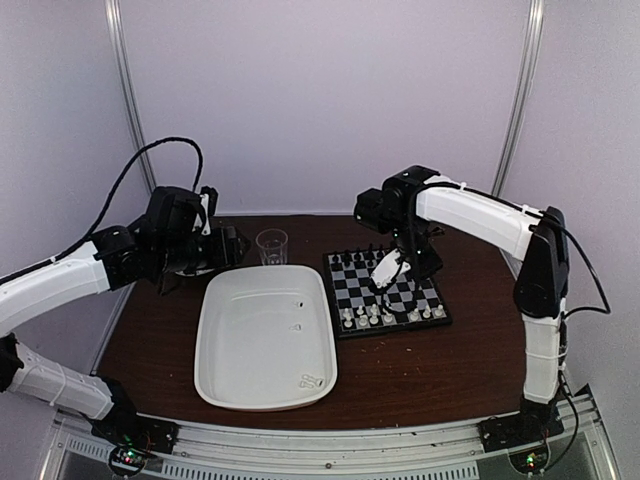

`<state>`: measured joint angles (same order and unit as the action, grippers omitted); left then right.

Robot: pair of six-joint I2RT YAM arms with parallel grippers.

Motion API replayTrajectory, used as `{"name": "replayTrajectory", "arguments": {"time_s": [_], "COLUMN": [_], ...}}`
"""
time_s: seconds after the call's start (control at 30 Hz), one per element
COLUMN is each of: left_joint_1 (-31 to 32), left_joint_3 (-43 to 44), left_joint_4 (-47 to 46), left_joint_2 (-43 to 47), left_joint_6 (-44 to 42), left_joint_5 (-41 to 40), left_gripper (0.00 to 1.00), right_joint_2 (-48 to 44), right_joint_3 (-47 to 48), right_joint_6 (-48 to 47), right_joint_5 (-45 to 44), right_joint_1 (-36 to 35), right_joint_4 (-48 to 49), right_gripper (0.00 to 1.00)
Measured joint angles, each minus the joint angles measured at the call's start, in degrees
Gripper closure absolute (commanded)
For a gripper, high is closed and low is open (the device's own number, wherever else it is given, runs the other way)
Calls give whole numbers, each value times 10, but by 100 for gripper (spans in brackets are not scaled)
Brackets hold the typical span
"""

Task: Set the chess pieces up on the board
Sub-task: Pass from the right arm to the left

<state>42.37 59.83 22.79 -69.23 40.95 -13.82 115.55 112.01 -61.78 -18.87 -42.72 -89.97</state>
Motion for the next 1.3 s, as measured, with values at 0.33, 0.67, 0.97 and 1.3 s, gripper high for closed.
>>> {"name": "replayTrajectory", "arguments": {"time_s": [0.33, 0.67, 0.97, 1.3], "left_joint_1": [-1, -2, -2, -2], "left_joint_3": [-17, -19, -19, -19], "left_joint_4": [-2, -4, -4, -6], "left_joint_2": [7, -3, -17, -27], "left_joint_6": [6, 16, 23, 28], "left_joint_5": [2, 18, 28, 42], "left_gripper": [31, 31, 31, 30], "right_joint_2": [101, 145, 156, 179], "right_joint_3": [60, 70, 70, 70], "right_joint_6": [-11, 10, 22, 31], "right_joint_5": [-52, -57, -54, -51], "right_joint_1": [0, -4, -4, -4], "right_joint_4": [-31, -35, -35, -35], "right_gripper": [99, 97, 97, 98]}}
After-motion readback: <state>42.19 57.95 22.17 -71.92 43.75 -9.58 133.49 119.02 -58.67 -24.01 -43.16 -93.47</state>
